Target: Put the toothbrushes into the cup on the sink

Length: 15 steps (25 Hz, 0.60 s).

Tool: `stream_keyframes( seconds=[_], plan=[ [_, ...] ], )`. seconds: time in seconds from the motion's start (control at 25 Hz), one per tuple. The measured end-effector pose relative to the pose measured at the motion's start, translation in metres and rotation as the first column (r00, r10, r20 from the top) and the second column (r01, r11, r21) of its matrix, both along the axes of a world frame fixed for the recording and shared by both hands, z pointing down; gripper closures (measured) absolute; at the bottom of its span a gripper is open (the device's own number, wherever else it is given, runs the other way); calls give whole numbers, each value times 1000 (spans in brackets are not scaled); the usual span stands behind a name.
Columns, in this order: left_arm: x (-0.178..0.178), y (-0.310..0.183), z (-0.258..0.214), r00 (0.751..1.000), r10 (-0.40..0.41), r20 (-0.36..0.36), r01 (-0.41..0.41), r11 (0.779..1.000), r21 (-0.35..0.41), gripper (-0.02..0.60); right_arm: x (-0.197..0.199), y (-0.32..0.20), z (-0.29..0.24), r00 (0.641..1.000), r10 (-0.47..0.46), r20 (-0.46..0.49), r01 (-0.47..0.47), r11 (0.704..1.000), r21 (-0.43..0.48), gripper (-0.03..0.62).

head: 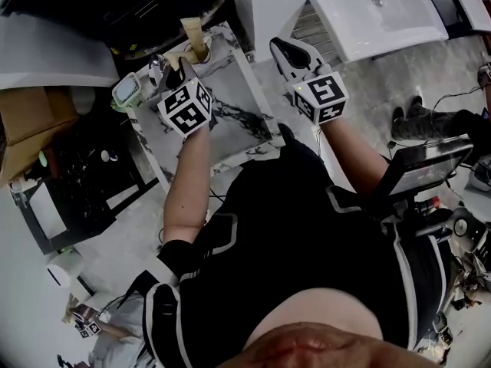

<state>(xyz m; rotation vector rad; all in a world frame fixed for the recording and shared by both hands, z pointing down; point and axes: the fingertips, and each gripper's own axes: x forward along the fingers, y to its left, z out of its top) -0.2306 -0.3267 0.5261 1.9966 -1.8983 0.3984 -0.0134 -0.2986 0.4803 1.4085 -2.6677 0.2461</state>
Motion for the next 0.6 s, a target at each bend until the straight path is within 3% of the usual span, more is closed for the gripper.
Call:
stream_keyframes(
  seconds=[0.36, 0.6],
  plan=[
    [0, -10, 33, 997, -71, 9, 72, 995, -64, 549, -10, -5, 14, 997, -79, -15, 78, 997, -29, 566],
    [2, -12, 49, 996, -85, 2, 85, 993, -80, 549, -12, -3, 19, 995, -98, -6, 98, 995, -1, 566]
  ],
)
